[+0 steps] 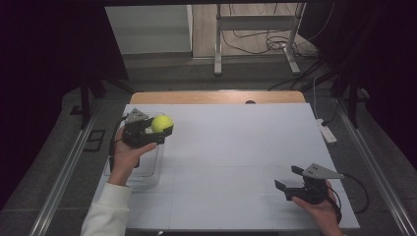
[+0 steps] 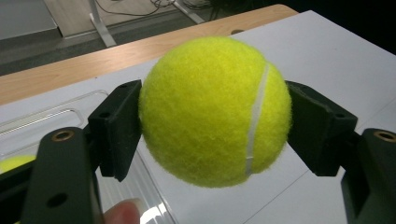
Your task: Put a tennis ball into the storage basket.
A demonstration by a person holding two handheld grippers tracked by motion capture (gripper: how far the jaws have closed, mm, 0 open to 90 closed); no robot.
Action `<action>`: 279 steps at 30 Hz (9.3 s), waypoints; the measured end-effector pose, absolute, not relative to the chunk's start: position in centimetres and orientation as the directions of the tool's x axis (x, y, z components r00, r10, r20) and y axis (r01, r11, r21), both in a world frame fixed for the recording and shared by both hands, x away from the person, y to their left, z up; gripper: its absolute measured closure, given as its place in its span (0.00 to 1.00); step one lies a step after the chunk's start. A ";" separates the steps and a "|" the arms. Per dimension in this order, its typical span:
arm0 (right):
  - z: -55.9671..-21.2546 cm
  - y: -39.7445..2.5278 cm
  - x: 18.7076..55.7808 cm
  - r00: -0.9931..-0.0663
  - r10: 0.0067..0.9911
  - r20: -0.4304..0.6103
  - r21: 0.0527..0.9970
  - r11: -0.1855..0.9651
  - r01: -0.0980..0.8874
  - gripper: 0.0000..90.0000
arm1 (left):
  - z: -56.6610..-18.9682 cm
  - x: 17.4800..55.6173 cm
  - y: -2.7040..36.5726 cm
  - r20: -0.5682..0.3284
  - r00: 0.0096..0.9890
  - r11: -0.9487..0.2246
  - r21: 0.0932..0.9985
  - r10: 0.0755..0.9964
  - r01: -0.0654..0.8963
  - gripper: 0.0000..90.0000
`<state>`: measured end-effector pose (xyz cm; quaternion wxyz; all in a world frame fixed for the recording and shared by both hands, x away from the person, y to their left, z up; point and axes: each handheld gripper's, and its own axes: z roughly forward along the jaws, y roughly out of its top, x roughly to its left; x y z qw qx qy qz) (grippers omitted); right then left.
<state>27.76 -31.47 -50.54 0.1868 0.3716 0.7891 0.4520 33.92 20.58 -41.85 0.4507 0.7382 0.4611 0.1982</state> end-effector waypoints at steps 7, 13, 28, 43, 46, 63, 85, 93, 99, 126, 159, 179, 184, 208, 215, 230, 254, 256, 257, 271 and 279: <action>-50.6 -31.5 27.8 -0.654 0.755 0.042 0.852 0.315 0.418 0.15 | -42.0 34.0 21.0 -0.102 0.472 -0.174 0.845 0.876 0.505 0.29; -50.5 -31.4 27.7 -0.655 0.754 0.042 0.853 0.315 0.417 0.15 | -42.1 34.2 21.4 -0.096 0.456 -0.170 0.844 0.885 0.508 0.29; -50.5 -31.5 27.8 -0.655 0.755 0.046 0.854 0.310 0.417 0.15 | -42.6 34.5 22.8 -0.085 0.409 -0.154 0.843 0.909 0.515 0.29; -50.5 -31.5 27.8 -0.654 0.755 0.050 0.855 0.306 0.418 0.15 | -43.0 35.1 24.2 -0.088 0.366 -0.131 0.835 0.927 0.534 0.29; -50.5 -31.5 27.8 -0.652 0.756 0.051 0.855 0.304 0.420 0.15 | -43.1 35.2 24.5 -0.095 0.358 -0.122 0.834 0.929 0.538 0.29; -50.5 -31.5 27.8 -0.655 0.755 0.045 0.853 0.312 0.418 0.15 | -43.9 35.7 26.5 -0.093 0.279 -0.094 0.803 0.956 0.589 0.29; -50.5 -31.5 27.8 -0.655 0.754 0.044 0.852 0.313 0.418 0.15 | -45.0 36.0 27.9 -0.051 0.221 -0.109 0.750 0.974 0.653 0.29; -50.5 -31.5 27.8 -0.654 0.755 0.044 0.853 0.313 0.418 0.15 | -45.5 36.1 28.0 -0.042 0.224 -0.126 0.722 0.974 0.681 0.29; -50.5 -31.5 27.8 -0.655 0.754 0.046 0.854 0.310 0.417 0.15 | -46.0 36.3 28.0 -0.042 0.226 -0.132 0.700 0.973 0.702 0.29; -50.5 -31.5 27.8 -0.655 0.754 0.044 0.853 0.313 0.417 0.15 | -46.8 36.3 28.4 -0.016 0.229 -0.168 0.630 0.973 0.758 0.29; -50.5 -31.5 27.8 -0.657 0.752 0.043 0.851 0.317 0.418 0.15 | -48.6 37.2 28.3 0.043 0.227 -0.217 0.507 0.973 0.834 0.29; -50.5 -31.6 27.9 -0.656 0.754 0.044 0.853 0.314 0.418 0.15 | -50.0 37.9 27.1 0.110 0.251 -0.274 0.433 0.962 0.859 0.27; -50.5 -31.6 27.8 -0.656 0.753 0.045 0.853 0.313 0.417 0.15 | -50.0 37.8 27.1 0.113 0.252 -0.276 0.436 0.961 0.856 0.27; -50.5 -31.6 27.9 -0.657 0.753 0.044 0.854 0.313 0.416 0.15 | -47.5 36.7 27.1 0.026 0.283 -0.241 0.602 0.959 0.761 0.18; -50.5 -31.7 28.0 -0.658 0.752 0.051 0.857 0.306 0.416 0.15 | -46.7 36.1 26.8 -0.030 0.314 -0.218 0.656 0.949 0.722 0.18; -50.5 -32.0 27.6 -0.658 0.749 0.071 0.862 0.287 0.419 0.15 | -44.8 33.0 25.9 -0.122 0.404 -0.177 0.759 0.907 0.627 0.17; -50.3 -31.9 27.2 -0.665 0.744 0.063 0.863 0.294 0.411 0.15 | -45.8 28.7 23.4 -0.152 0.517 -0.188 0.816 0.842 0.546 0.16; -50.3 -31.8 27.1 -0.667 0.742 0.065 0.864 0.293 0.411 0.15 | -46.0 28.1 23.1 -0.157 0.521 -0.182 0.821 0.839 0.541 0.16; -50.2 -31.8 27.1 -0.667 0.742 0.064 0.863 0.294 0.410 0.15 | -46.1 27.8 23.0 -0.156 0.525 -0.183 0.823 0.837 0.537 0.17; -50.0 -31.5 26.8 -0.686 0.726 0.055 0.868 0.304 0.392 0.15 | -47.9 25.7 21.7 -0.151 0.561 -0.203 0.831 0.814 0.518 0.16; -49.9 -31.6 26.7 -0.688 0.724 0.058 0.871 0.300 0.389 0.15 | -48.0 25.9 21.8 -0.150 0.562 -0.204 0.831 0.813 0.517 0.16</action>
